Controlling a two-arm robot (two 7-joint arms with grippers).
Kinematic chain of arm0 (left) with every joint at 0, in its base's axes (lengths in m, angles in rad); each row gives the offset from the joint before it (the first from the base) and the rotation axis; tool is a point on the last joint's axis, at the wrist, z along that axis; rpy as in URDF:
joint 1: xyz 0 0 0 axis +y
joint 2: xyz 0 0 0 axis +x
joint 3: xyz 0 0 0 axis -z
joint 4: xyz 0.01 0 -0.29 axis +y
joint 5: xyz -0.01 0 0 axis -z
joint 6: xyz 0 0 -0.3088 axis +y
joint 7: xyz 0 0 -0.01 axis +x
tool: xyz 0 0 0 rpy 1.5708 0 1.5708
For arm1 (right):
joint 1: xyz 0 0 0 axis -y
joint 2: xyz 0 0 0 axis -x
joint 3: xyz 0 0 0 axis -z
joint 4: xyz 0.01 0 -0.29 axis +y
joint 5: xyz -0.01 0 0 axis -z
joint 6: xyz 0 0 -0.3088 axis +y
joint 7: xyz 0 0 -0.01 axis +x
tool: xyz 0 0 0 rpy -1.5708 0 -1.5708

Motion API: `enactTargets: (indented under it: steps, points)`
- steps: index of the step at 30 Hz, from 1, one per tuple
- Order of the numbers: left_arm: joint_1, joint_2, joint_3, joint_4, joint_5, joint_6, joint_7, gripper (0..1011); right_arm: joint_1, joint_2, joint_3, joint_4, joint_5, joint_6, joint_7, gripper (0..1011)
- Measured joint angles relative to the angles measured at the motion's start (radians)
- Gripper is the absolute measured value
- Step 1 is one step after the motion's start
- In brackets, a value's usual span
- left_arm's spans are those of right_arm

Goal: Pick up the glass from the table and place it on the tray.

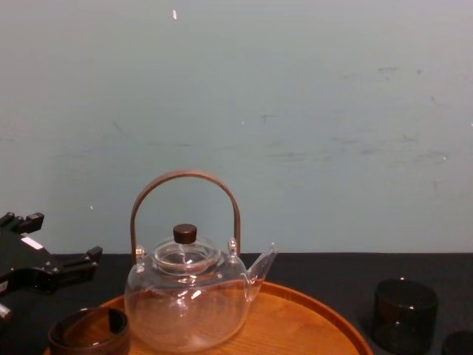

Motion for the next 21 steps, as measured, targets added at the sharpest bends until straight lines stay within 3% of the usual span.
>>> enactTargets:
  steps: [21]
  points:
    - [0.000, 0.000, 0.000, 0.000, 0.000, 0.000, 0.000, 1002, 0.066, -0.053, 0.000, 0.088, -0.037, 0.002, 0.064, 1002]
